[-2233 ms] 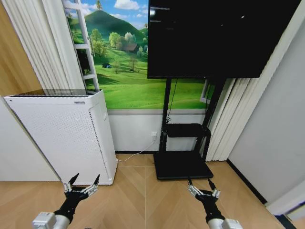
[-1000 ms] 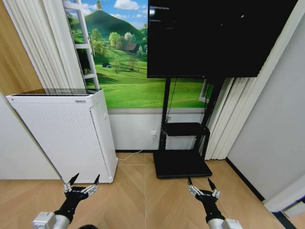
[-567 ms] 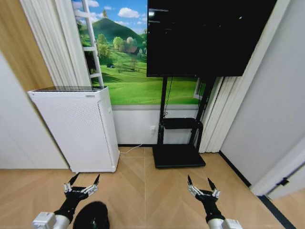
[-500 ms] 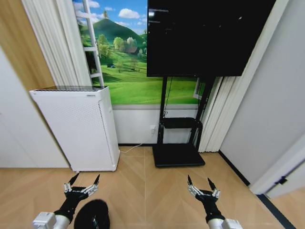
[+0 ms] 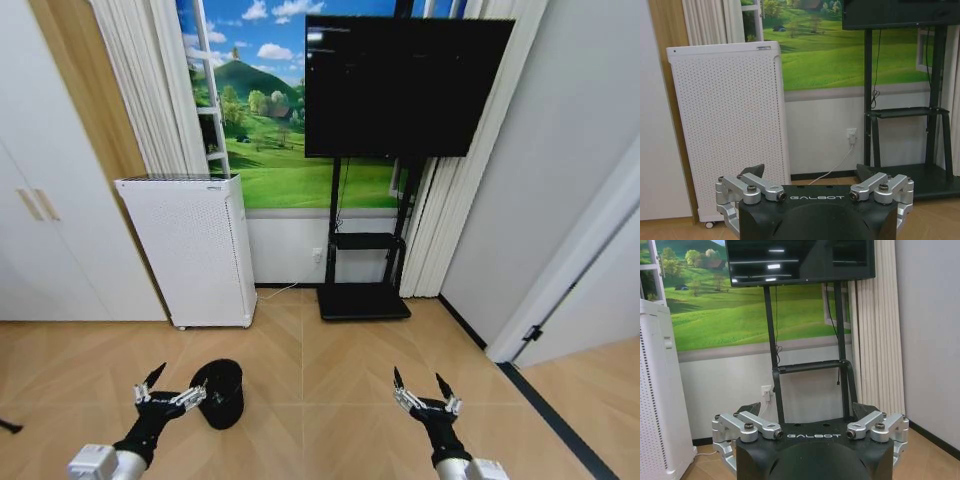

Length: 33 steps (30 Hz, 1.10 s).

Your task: Pick up the trash bin and place the garbage on the floor into it.

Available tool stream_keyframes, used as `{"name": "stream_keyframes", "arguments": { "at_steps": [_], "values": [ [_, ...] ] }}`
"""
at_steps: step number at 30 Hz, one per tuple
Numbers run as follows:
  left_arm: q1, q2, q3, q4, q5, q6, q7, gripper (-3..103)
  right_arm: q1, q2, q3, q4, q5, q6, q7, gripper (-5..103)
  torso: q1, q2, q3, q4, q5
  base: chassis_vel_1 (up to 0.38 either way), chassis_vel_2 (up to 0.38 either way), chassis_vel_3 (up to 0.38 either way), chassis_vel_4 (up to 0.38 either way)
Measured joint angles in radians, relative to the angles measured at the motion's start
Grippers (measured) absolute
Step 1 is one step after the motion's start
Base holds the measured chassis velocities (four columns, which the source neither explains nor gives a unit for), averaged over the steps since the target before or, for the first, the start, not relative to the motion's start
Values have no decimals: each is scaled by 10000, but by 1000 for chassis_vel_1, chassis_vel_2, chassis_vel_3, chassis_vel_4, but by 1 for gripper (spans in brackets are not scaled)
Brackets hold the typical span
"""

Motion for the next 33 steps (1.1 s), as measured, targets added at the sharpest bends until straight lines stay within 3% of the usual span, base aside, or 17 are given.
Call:
{"name": "stream_keyframes", "arguments": {
  "at_steps": [12, 33],
  "values": [
    [0, 0, -2, 3, 0, 1, -5, 100, 1, 0, -1, 0, 0, -1, -1, 100, -3, -1, -2, 0, -9, 266, -68, -293, 65],
    [-2, 2, -1, 3, 0, 2, -7, 100, 1, 0, 0, 0, -1, 0, -1, 100, 3, -7, -1, 1, -5, 15, -13, -6, 4]
  ]
}}
